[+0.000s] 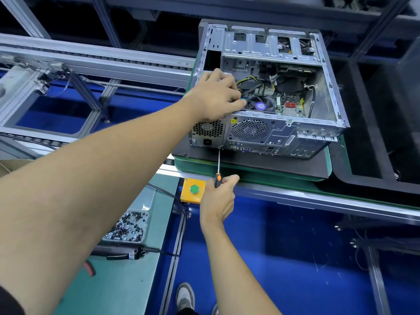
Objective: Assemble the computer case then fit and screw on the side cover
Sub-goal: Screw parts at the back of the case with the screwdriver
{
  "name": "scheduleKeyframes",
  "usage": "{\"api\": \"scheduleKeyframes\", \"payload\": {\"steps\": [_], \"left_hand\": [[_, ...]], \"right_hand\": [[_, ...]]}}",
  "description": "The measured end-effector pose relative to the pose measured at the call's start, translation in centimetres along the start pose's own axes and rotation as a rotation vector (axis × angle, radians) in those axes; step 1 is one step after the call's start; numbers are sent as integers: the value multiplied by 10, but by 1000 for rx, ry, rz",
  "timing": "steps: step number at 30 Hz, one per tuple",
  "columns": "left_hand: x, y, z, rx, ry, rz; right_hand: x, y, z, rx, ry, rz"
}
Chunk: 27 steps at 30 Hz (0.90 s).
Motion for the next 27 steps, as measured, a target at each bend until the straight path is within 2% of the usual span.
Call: {"api": "scheduleKeyframes", "payload": {"steps": [2, 3, 5, 7, 9, 11, 13, 16, 21, 23, 24, 25, 27], "left_hand": [[0, 0, 1, 1, -2, 3], [0, 1, 1, -7, -5, 7], [0, 1, 2, -31, -13, 15], [0, 2, 2, -46, -15, 21], [0, 2, 3, -32, -15, 21], [1, 3, 4, -22, -12, 26], [1, 3, 4, -17, -10, 26], [1, 3, 4, -12, -5, 24], [1, 2, 3, 1, 1, 26], [1, 2, 3, 6, 3, 26], [1, 2, 3, 6, 3, 27], [0, 2, 3, 6, 2, 25], [0, 2, 3, 2, 4, 23]], "right_hand": [[4, -1, -2, -14, -81, -17], [5, 0, -4, 38, -41, 5], [8, 6, -6, 373, 302, 159], [2, 11, -5, 775, 770, 435], [-1, 10, -4, 946, 985, 587], [-1, 11, -7, 939, 993, 591], [-1, 10, -8, 786, 894, 469], [1, 11, -8, 577, 681, 173], [-2, 9, 0, 229, 234, -103], [-4, 7, 1, 136, 126, -126], [-3, 10, -1, 193, 164, -75], [-2, 14, -4, 348, 297, 22], [-5, 22, -3, 783, 780, 364]]}}
Point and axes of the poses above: each hand's wrist, its own x-axis towards the middle knuckle, its own y-axis out of the palm, z = x × y, the point moved 3 cm from there along x, towards the middle knuckle, and after that the axes turned 13 degrees about -z, right-handed, at the moved point
